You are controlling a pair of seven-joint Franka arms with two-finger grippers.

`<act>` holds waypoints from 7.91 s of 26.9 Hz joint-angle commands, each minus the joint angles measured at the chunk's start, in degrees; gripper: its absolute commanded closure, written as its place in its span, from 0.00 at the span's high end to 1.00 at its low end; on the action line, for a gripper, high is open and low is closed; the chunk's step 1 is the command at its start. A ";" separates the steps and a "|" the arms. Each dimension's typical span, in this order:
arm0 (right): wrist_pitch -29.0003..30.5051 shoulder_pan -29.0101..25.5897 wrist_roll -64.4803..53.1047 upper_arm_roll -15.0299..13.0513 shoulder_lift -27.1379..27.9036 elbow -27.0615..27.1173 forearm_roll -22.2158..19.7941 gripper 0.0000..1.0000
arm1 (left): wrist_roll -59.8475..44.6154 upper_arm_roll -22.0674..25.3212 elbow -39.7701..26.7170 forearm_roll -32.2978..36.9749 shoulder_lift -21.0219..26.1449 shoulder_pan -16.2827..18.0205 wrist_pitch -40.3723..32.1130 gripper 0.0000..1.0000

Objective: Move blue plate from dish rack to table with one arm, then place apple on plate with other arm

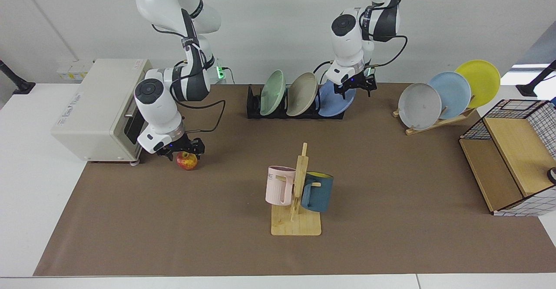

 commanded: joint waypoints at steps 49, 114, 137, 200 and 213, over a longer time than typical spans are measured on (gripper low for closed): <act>5.67 -0.11 1.18 0.25 1.99 -1.64 -0.97 0.16 | 4.34 0.35 1.15 -3.72 -0.63 -2.16 -5.99 0.00; 5.23 0.59 1.18 0.25 1.38 -1.11 -0.27 0.18 | 3.11 0.88 25.85 -12.95 27.67 3.37 12.90 0.00; 5.23 0.59 1.18 0.25 1.38 -1.11 -0.27 0.18 | -6.03 0.44 20.05 -12.86 31.10 -3.39 24.67 0.00; -0.31 25.29 39.84 0.25 2.78 7.41 4.73 0.12 | 26.84 26.89 37.36 -12.25 13.35 1.35 -16.63 1.00; 1.53 29.42 46.26 0.25 6.83 9.96 5.18 0.12 | 27.02 25.84 37.19 -11.46 13.00 1.26 -16.10 1.00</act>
